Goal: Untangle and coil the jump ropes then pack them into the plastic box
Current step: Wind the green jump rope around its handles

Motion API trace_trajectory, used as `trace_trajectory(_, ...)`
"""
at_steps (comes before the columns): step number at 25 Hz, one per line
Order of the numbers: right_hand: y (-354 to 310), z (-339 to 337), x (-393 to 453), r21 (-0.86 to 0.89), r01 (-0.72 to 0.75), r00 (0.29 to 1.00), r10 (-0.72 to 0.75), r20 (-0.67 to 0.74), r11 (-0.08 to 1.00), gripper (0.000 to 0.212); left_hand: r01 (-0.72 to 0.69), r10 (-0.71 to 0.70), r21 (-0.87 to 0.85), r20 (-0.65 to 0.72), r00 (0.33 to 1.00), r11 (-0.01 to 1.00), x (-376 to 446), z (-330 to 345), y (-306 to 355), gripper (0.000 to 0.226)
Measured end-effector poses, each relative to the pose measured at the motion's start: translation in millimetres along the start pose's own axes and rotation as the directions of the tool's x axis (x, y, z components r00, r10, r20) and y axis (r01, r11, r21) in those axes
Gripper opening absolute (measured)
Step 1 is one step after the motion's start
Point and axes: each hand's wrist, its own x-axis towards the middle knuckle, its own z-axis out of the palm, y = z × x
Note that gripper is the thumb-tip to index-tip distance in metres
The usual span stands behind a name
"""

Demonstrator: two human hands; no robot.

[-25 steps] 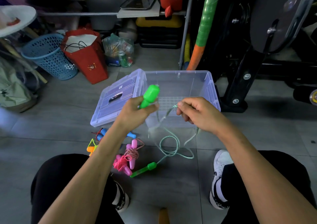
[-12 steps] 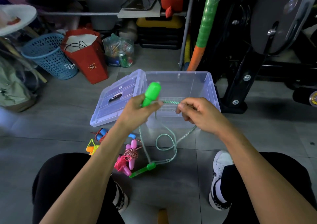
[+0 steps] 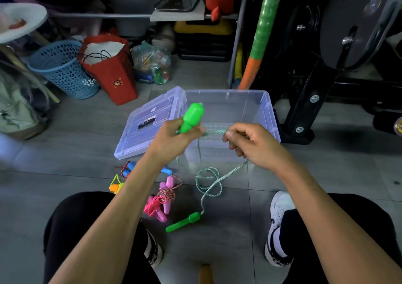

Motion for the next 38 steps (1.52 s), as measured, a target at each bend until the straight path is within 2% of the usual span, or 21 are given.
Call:
trace_trajectory(2,-0.3,6.9,0.1,-0.008,0.021,0.998,-0.020,0.065,1.000,0.022,-0.030,0.017,0.059,0.208,0.978,0.998,-10.8,13.2,5.9,0.023)
trace_trajectory(3,0.7,9.5,1.1,0.004,0.018,0.997,-0.018,0.071,1.000,0.022,-0.035,0.018,0.062,0.257,0.966,0.997,-13.7,17.6,7.9,0.024)
trace_trajectory(4,1.4,10.7,2.0,0.021,0.005,0.998,-0.007,0.060,1.000,0.021,-0.023,0.021,0.003,0.236,0.972,1.000,-13.1,19.3,8.4,0.027)
trace_trajectory(7,1.0,5.8,2.0,0.092,-0.034,0.999,0.036,-0.015,0.995,0.014,0.045,-0.069,-0.349,-0.055,0.996,0.936,-0.7,5.1,4.3,0.029)
trace_trajectory(8,0.5,2.6,1.6,0.102,-0.042,0.998,0.046,-0.036,0.994,0.014,0.053,-0.112,-0.398,-0.126,0.986,0.916,4.2,-2.4,1.7,0.027)
trace_trajectory(10,-0.6,-2.5,0.4,0.085,-0.043,0.997,0.049,-0.063,0.995,0.020,0.067,-0.125,-0.309,-0.169,0.978,0.949,6.9,-10.3,-1.8,0.017)
trace_trajectory(12,-2.6,-2.4,-0.1,0.071,-0.031,0.998,0.034,-0.051,0.997,0.026,0.067,-0.081,-0.181,-0.075,0.994,0.981,1.8,-3.6,-1.0,0.013)
trace_trajectory(14,-4.7,2.7,-0.7,0.068,-0.011,1.000,0.011,-0.010,0.998,0.028,0.087,-0.077,-0.109,0.093,0.993,0.990,-7.5,12.6,1.9,0.019)
trace_trajectory(16,-3.8,7.1,0.5,0.073,0.006,1.000,-0.006,-0.003,0.997,0.028,0.046,-0.027,-0.094,0.188,0.982,0.994,-11.6,26.8,5.4,0.023)
trace_trajectory(18,-2.2,5.9,2.0,0.078,-0.002,1.000,0.004,-0.019,0.997,0.023,0.025,-0.007,-0.264,0.070,0.998,0.964,-7.0,26.7,6.7,0.025)
trace_trajectory(21,0.6,1.3,2.3,0.022,-0.006,1.000,0.007,-0.023,1.000,0.020,0.031,-0.138,-0.567,-0.147,0.979,0.823,5.7,-1.1,5.8,0.017)
trace_trajectory(22,1.7,1.0,1.8,0.006,-0.003,1.000,0.004,-0.028,1.000,0.022,0.041,-0.171,-0.541,-0.192,0.966,0.840,8.6,-8.1,3.2,0.013)
trace_trajectory(24,1.9,1.5,1.0,-0.022,0.000,1.000,0.000,-0.021,1.000,0.024,0.049,-0.125,-0.279,-0.263,0.957,0.959,10.1,-8.5,-1.9,0.018)
trace_trajectory(26,0.8,4.4,1.2,-0.035,0.021,1.000,-0.020,0.010,0.999,0.025,0.015,-0.033,-0.108,-0.167,0.985,0.994,5.8,5.4,-0.4,0.023)
trace_trajectory(29,-0.4,8.8,2.6,-0.023,0.051,0.999,-0.051,-0.004,0.998,0.025,0.009,-0.003,-0.031,0.195,0.981,0.999,-2.1,25.1,6.8,0.022)
trace_trajectory(30,-0.6,8.1,2.9,-0.014,0.044,0.999,-0.044,-0.024,0.999,0.024,0.006,0.008,-0.058,0.231,0.973,0.998,-2.7,27.8,7.6,0.022)
trace_trajectory(31,-1.4,7.1,3.1,0.004,0.032,0.999,-0.032,-0.037,0.999,0.022,0.007,0.018,-0.125,0.194,0.981,0.992,-1.7,27.2,8.3,0.022)
trace_trajectory(33,-1.7,5.7,2.6,0.036,0.005,1.000,-0.004,-0.030,0.999,0.018,0.025,-0.027,-0.354,-0.002,1.000,0.935,4.3,17.2,8.9,0.021)
trace_trajectory(35,-0.6,2.6,2.2,0.012,-0.007,1.000,0.007,-0.026,1.000,0.017,0.024,-0.150,-0.629,-0.149,0.977,0.777,14.5,-1.1,9.0,0.015)
trace_trajectory(36,0.0,1.1,2.2,-0.007,-0.006,0.999,0.006,-0.034,1.000,0.018,0.033,-0.215,-0.671,-0.190,0.958,0.740,19.5,-9.1,6.5,0.011)
trace_trajectory(38,0.6,-2.2,1.4,-0.028,0.011,0.999,-0.012,-0.048,1.000,0.019,0.079,-0.232,-0.452,-0.294,0.927,0.888,24.3,-13.9,-1.1,0.007)
